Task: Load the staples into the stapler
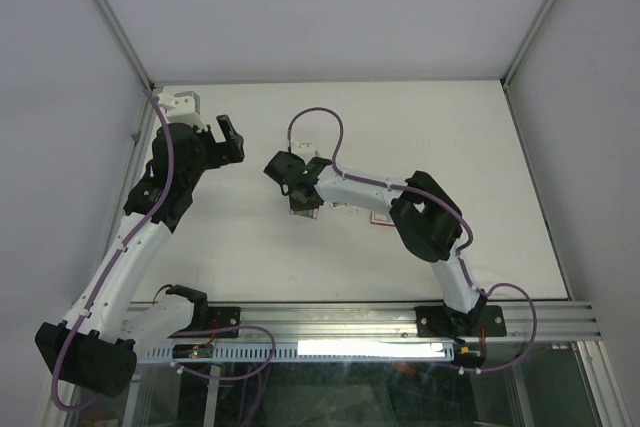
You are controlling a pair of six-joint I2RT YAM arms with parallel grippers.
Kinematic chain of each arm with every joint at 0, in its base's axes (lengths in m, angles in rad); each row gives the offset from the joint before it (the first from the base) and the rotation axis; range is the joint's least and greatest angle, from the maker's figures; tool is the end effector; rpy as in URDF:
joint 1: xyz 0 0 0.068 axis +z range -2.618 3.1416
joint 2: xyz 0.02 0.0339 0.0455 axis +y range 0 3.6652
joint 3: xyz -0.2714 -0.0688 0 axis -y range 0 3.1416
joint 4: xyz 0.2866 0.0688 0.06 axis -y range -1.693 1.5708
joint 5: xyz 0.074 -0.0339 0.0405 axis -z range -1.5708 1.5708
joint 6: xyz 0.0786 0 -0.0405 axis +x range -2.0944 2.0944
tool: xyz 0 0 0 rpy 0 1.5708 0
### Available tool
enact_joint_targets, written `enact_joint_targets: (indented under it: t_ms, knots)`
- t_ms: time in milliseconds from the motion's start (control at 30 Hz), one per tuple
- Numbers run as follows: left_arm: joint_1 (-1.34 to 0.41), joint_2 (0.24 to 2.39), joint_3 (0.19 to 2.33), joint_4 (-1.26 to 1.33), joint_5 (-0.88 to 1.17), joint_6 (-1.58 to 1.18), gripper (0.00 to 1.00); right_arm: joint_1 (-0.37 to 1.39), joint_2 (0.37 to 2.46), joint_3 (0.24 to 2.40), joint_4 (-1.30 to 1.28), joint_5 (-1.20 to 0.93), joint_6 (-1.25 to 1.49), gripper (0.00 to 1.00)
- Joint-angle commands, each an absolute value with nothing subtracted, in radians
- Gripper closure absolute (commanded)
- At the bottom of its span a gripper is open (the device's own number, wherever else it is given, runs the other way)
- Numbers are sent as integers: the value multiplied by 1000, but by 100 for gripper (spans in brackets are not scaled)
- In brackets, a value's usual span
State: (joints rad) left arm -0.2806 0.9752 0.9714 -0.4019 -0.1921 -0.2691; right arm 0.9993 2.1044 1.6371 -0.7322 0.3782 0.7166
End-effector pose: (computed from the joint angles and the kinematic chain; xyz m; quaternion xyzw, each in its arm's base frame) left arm 0.2861 -0.0668 0.3374 -0.0480 0.8315 -0.0715 0.5488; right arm 0.2918 0.4001 0.1346 -0.1016 0.9606 0.0163 0.2583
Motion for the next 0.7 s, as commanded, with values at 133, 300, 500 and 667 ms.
enact_joint_targets:
  t_ms: [133, 300, 500, 667]
  knots:
    - [-281, 974, 967, -355, -175, -250, 1, 1005, 2082, 1679, -721, 392, 714, 75]
    - [-282, 974, 967, -355, -174, -250, 1, 1005, 2123, 1716, -736, 396, 709, 73]
    - [-281, 974, 966, -353, -173, -250, 1, 1005, 2153, 1743, -751, 402, 705, 70]
    - [-281, 974, 965, -353, -170, -251, 1, 1005, 2171, 1755, -768, 409, 712, 69]
